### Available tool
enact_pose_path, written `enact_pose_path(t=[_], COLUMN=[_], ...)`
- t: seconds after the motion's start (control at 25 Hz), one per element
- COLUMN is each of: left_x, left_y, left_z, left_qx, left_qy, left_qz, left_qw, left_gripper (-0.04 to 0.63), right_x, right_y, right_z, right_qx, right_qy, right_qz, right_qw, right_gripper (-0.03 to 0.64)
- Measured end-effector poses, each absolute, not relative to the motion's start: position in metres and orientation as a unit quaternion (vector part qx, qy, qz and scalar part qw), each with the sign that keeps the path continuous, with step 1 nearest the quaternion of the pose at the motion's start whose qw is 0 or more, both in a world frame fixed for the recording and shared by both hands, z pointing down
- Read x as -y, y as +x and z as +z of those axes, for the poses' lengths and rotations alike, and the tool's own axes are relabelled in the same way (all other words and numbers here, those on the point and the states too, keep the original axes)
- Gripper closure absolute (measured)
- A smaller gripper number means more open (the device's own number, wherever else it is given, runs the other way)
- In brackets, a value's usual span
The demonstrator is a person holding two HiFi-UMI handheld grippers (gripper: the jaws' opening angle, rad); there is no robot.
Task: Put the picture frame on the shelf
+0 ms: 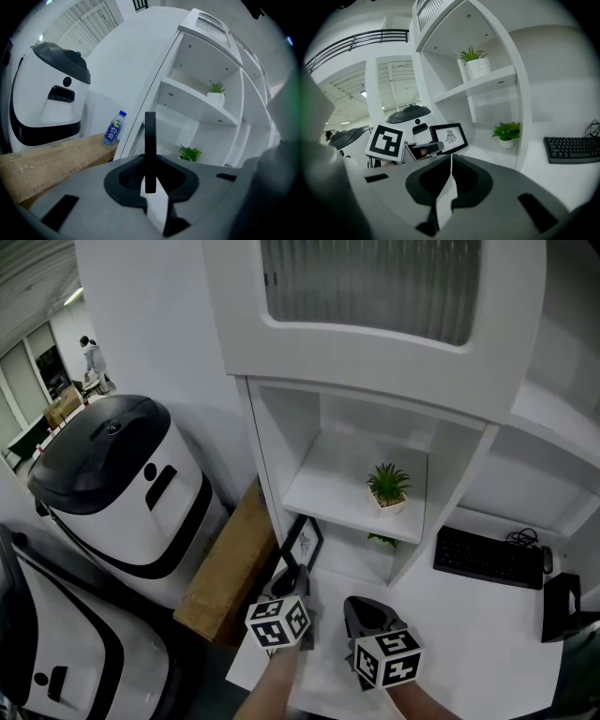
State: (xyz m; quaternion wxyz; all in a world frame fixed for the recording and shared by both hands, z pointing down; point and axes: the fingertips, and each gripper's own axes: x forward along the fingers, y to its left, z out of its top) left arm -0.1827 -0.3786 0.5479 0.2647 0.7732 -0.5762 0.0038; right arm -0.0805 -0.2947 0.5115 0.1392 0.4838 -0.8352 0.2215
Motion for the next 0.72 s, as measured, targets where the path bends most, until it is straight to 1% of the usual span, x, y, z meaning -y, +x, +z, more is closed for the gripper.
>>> enact_pose_path(t=[0.48,0.72], left_x=[0.405,0.412], left_y=[-0.179,-0.175], left_z=[0.561,0.570], left_qx=[0.588,0.587], left_qy=[0.770,0.769], left_qz=[0.024,0.026], left_qw=[0.245,0.251], left_gripper=[0.527,0.526], right_x=[0.312,0.315], right_y=[-0.076,-0.070], right_z=[0.520,0.524], right_qx=[0.830,0.827], right_qy=[0.487,0.490], right_qz=[0.230,0.229], right_qw=[0.147,0.154], right_gripper=[0.615,0.615])
